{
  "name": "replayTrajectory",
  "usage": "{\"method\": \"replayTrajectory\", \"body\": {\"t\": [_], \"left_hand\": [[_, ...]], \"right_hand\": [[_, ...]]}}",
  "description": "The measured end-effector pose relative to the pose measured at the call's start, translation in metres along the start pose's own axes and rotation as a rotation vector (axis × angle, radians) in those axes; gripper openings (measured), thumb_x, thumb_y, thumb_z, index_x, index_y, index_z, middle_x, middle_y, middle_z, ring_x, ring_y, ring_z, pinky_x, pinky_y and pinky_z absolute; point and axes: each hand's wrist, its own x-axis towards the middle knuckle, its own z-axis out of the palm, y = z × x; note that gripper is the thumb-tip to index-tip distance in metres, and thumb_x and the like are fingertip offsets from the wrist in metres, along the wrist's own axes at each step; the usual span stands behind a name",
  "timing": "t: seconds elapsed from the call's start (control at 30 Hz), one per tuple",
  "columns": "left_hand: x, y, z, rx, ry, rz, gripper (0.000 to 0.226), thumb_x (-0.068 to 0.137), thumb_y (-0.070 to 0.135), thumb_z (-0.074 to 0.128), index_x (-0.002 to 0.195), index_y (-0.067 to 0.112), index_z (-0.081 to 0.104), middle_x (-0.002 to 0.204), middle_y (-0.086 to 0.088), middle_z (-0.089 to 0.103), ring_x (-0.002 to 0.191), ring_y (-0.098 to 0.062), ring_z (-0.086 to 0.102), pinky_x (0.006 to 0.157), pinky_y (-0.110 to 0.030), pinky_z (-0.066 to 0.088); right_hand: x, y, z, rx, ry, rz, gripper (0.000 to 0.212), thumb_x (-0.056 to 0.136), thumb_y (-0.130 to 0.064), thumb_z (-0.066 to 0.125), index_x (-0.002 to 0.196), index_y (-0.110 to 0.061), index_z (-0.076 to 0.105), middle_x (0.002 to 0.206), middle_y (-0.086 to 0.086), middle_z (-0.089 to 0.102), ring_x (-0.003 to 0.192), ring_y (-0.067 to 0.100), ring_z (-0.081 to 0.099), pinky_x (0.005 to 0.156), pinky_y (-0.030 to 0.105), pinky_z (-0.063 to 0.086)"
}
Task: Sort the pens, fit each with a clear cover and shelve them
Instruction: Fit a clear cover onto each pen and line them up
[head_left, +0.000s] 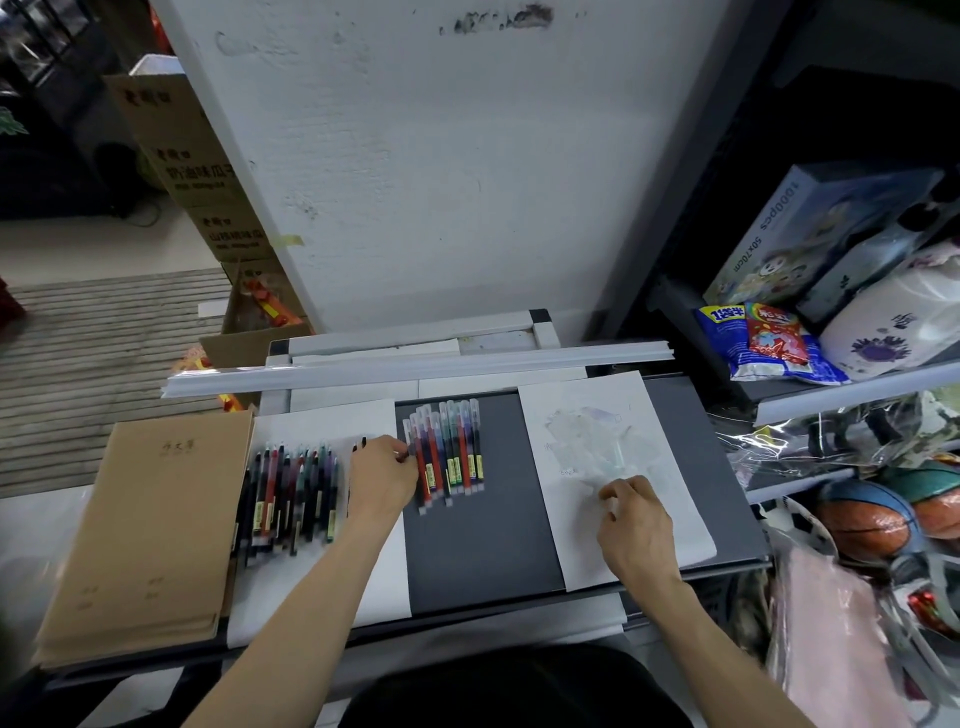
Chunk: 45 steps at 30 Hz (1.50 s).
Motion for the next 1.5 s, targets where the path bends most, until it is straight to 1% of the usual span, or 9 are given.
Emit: {"method": "replayTrajectory", "body": {"t": [0.1,0.23,0.33,0.43,0.63,0.83,1.07,1.3,1.5], "left_hand": [[-0.005,-0.010,-0.006,0.006,-0.011,-0.011,0.014,0.095,0.007,0.063,0.105,0.011,0.072,0.091,-0.009,0.070,0.060,-0.010,0.056,0.056,-0.019,0.041],[-0.011,-0.028,-0.020,0.057,0.055,-0.021,0.027,0.094,0.007,0.062,0.120,0.007,0.070,0.108,-0.012,0.076,0.081,-0.021,0.066,0.077,-0.027,0.048],[-0.011,-0.038,-0.028,0.191,0.088,0.011,0.018,0.093,0.008,0.061,0.109,0.004,0.068,0.100,-0.013,0.074,0.091,-0.034,0.069,0.077,-0.038,0.055],[-0.013,-0.041,-0.029,0.320,0.077,0.008,0.006,0.092,0.011,0.062,0.089,0.005,0.062,0.081,-0.010,0.066,0.074,-0.032,0.065,0.063,-0.041,0.055],[-0.020,-0.037,-0.024,0.378,0.007,-0.021,0.006,0.092,0.011,0.062,0.090,0.005,0.061,0.085,-0.013,0.065,0.078,-0.035,0.065,0.064,-0.040,0.057],[-0.033,-0.020,-0.031,0.148,0.000,-0.068,0.009,0.089,0.022,0.065,0.093,0.016,0.060,0.073,0.003,0.063,0.065,-0.018,0.062,0.057,-0.029,0.050],[-0.079,0.016,-0.028,-0.299,-0.190,0.000,0.022,0.103,0.013,0.046,0.089,0.009,0.062,0.063,0.000,0.052,0.055,-0.014,0.041,0.056,-0.033,0.031],[-0.113,0.032,-0.017,-0.408,-0.305,0.171,0.029,0.107,0.027,0.051,0.085,0.027,0.071,0.081,-0.014,0.067,0.076,-0.036,0.058,0.067,-0.038,0.044],[-0.115,0.036,-0.018,-0.430,-0.289,0.194,0.031,0.108,0.029,0.052,0.083,0.029,0.071,0.075,-0.011,0.063,0.072,-0.034,0.055,0.065,-0.037,0.041]], "right_hand": [[-0.003,-0.004,0.001,0.030,-0.008,0.010,0.043,0.081,0.012,0.055,0.116,-0.011,0.063,0.125,0.007,0.049,0.082,0.031,0.068,0.069,0.033,0.048],[-0.005,-0.005,0.003,0.040,-0.044,0.010,0.047,0.084,0.009,0.049,0.124,-0.014,0.058,0.112,0.006,0.060,0.102,0.027,0.062,0.078,0.037,0.053],[-0.006,-0.014,0.001,0.085,-0.073,0.010,0.049,0.085,0.007,0.048,0.127,-0.016,0.058,0.109,0.004,0.059,0.101,0.024,0.060,0.080,0.034,0.051],[-0.006,-0.028,0.000,0.160,-0.090,-0.001,0.049,0.087,0.005,0.051,0.127,-0.020,0.063,0.109,0.002,0.058,0.094,0.017,0.059,0.081,0.026,0.046],[-0.010,-0.062,-0.011,0.464,-0.181,0.078,0.033,0.092,-0.007,0.059,0.112,-0.032,0.069,0.101,-0.006,0.068,0.084,0.005,0.065,0.065,0.005,0.044],[-0.012,-0.084,-0.014,1.034,-0.321,0.304,0.034,0.092,0.003,0.060,0.109,-0.021,0.077,0.087,0.010,0.073,0.083,0.026,0.073,0.083,0.034,0.059],[-0.013,-0.103,-0.030,1.526,-0.420,0.487,0.025,0.098,0.004,0.063,0.122,0.000,0.069,0.108,0.023,0.074,0.091,0.027,0.072,0.080,0.027,0.062],[-0.021,-0.123,-0.043,1.618,-0.424,0.456,0.020,0.103,-0.007,0.059,0.122,0.000,0.060,0.113,0.023,0.075,0.106,0.042,0.073,0.086,0.038,0.064],[-0.030,-0.132,-0.049,1.467,-0.418,0.317,0.020,0.103,-0.010,0.061,0.121,-0.005,0.063,0.111,0.021,0.076,0.103,0.041,0.074,0.083,0.038,0.063]]}}
